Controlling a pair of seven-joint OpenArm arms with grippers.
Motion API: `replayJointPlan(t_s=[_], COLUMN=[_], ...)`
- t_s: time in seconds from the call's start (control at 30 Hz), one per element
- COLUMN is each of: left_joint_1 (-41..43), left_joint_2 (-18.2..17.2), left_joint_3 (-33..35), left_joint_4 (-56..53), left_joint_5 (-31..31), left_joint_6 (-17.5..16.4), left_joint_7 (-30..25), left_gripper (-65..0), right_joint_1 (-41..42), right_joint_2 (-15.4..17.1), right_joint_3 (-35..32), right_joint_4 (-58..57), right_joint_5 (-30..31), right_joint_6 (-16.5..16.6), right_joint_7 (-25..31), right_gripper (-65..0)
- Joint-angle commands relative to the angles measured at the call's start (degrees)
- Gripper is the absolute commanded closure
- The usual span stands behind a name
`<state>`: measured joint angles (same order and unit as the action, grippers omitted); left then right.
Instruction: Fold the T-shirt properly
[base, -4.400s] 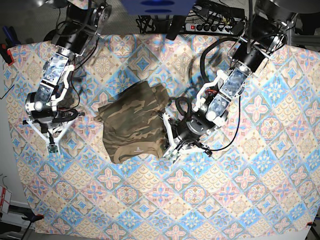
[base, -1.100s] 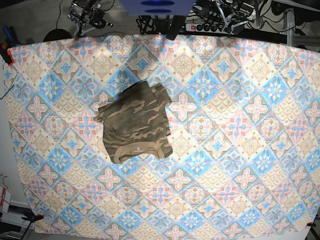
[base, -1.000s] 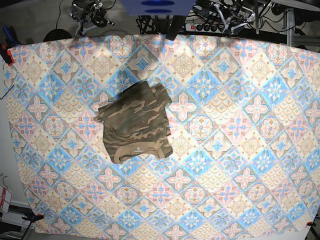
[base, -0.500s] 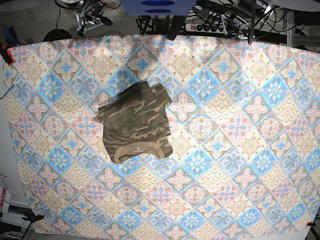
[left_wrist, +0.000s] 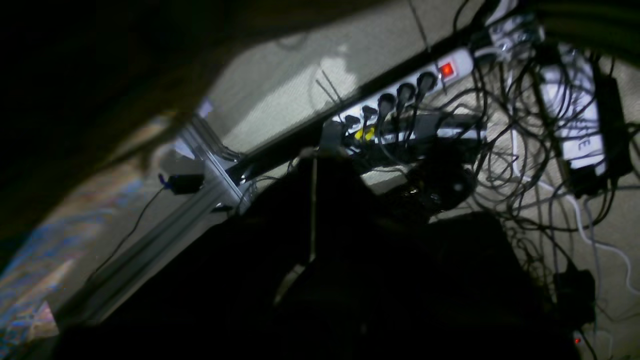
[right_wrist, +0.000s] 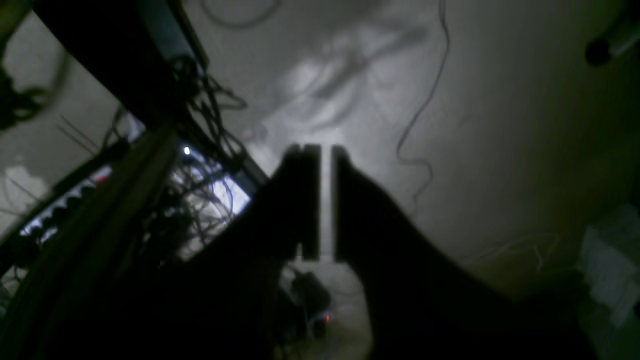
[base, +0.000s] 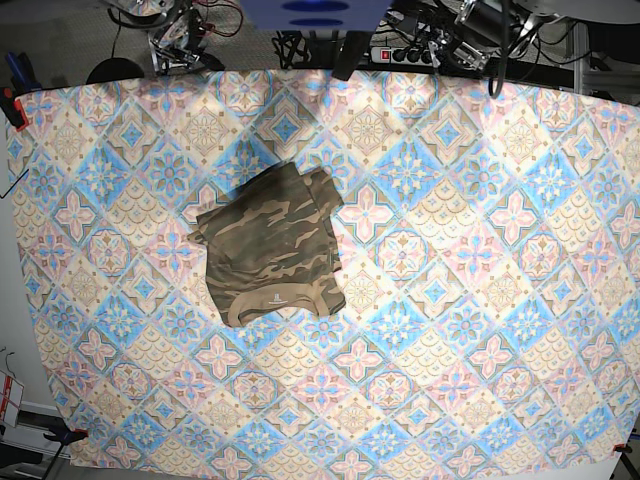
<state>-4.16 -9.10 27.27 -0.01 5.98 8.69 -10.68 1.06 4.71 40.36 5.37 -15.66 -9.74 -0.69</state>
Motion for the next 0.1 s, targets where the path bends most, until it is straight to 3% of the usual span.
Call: replayJointPlan(t_s=[0.0, 0.07], left_joint_1=[-0.54, -0.63], left_joint_2=[0.27, 0.44], left_joint_3=[0.03, -0.06], left_joint_4=[0.01, 0.01], left_joint_5=[-0.13, -0.13], left_joint_6=[0.41, 0.41], left_joint_7=[-0.53, -0.62], left_gripper=[0.0, 0.0], right_joint_1=[-0.49, -0.49], right_joint_2=[0.52, 1.58], right_joint_3=[-0.05, -0.05], right_joint_4=[0.22, 0.30], right_joint_5=[-0.03, -0.03], right_joint_6=[-0.50, -0.50], right_joint_7=[-0.06, -0.06], right_gripper=[-3.7, -3.7])
